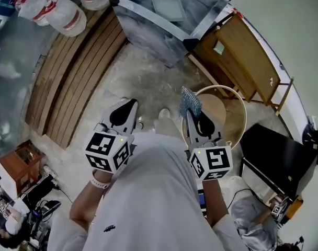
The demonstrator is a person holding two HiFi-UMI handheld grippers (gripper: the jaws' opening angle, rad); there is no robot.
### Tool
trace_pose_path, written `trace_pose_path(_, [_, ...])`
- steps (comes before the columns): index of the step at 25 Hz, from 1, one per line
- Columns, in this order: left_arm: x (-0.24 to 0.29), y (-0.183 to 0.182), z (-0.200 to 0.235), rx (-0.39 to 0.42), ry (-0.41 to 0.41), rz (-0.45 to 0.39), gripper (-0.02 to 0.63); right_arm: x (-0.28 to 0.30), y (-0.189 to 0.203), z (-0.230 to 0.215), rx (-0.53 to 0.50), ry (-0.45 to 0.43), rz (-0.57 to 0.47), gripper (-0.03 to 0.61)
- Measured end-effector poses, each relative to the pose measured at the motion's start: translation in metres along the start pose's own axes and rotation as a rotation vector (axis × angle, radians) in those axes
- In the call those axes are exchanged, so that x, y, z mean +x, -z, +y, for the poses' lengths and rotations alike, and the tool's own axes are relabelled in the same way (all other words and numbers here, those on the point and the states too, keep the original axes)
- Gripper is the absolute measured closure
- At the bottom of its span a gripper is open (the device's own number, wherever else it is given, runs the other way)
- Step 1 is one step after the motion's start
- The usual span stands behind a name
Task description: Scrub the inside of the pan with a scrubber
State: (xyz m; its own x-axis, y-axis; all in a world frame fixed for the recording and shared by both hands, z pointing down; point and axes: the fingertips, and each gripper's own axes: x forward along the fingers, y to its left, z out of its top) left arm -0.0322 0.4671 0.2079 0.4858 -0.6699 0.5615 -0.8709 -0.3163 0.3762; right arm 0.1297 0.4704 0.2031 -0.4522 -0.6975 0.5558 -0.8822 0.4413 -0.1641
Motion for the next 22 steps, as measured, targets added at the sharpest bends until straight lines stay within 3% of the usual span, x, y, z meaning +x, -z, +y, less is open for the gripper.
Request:
trace_pose_path(4, [0.017,0.012,-0.042,0.003,-0.028,0.013,0.607,-0.019,0.011,-0.034,0.03,-0.039,-0.012,0.515])
trace_pose_path(12, [0.03,0.024,-0.088,0.023,-0.082,0.046,0.608,-0.037,0.034,-0.09,0.082,-0.06,-0.001,0.515])
trace_pose_path(17, [0.043,0.021,-0.083,0.027,-0.104,0.08,0.608,-0.026,0.027,-0.115,0.113,-0.05,-0.024,0.515])
trace_pose_path(22, [0.082,-0.005,-0.058,0.022,-0.081,0.086,0.608,0.014,0.007,-0.129,0.125,-0.039,-0.023,0.515])
